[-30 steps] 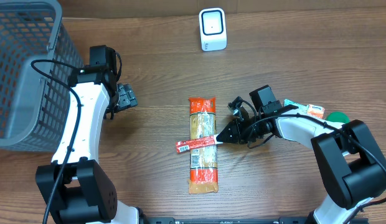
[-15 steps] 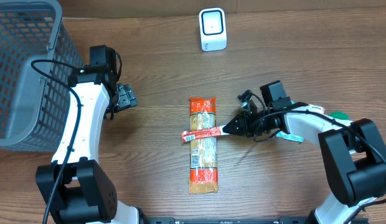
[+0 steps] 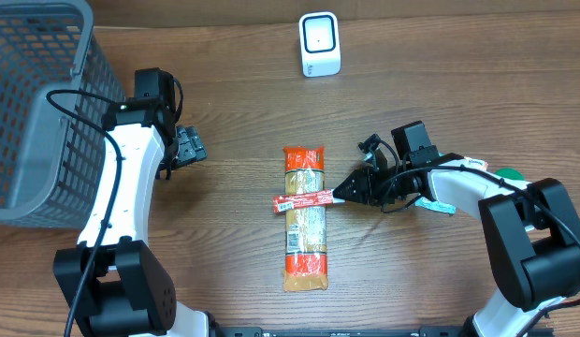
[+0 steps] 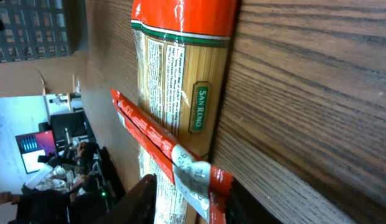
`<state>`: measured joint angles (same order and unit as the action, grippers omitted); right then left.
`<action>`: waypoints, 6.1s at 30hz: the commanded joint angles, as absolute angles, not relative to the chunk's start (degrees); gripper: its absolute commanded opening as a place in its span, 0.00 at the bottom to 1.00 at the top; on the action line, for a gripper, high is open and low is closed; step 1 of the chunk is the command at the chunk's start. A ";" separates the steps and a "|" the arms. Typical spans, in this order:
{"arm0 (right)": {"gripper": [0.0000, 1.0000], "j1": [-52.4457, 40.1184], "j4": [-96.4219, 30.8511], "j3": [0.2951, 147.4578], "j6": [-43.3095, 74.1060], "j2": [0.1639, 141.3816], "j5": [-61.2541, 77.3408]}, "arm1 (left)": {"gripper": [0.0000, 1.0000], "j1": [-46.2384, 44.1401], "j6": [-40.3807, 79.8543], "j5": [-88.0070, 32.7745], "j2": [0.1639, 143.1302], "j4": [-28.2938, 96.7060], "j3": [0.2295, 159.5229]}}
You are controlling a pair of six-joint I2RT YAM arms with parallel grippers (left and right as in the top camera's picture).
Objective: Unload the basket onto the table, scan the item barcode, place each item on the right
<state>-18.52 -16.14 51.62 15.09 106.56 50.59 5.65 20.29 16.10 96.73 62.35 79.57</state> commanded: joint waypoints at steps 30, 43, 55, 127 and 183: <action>0.37 -20.21 -9.45 51.20 19.68 112.31 58.11 | 1.00 5.56 18.83 16.47 95.53 62.33 80.62; 0.04 -20.27 -7.75 51.22 17.78 112.22 58.35 | 1.00 5.56 18.83 16.47 95.53 62.33 80.62; 0.04 -19.75 -13.78 51.22 9.06 96.64 49.17 | 1.00 5.56 18.83 16.47 95.53 62.30 80.62; 0.04 -30.79 10.46 93.34 -49.30 123.61 -30.02 | 1.00 5.56 18.83 16.47 95.53 62.30 80.62; 0.04 -35.18 0.89 93.36 -32.49 124.07 -33.80 | 1.00 5.56 18.83 16.47 95.53 62.33 80.62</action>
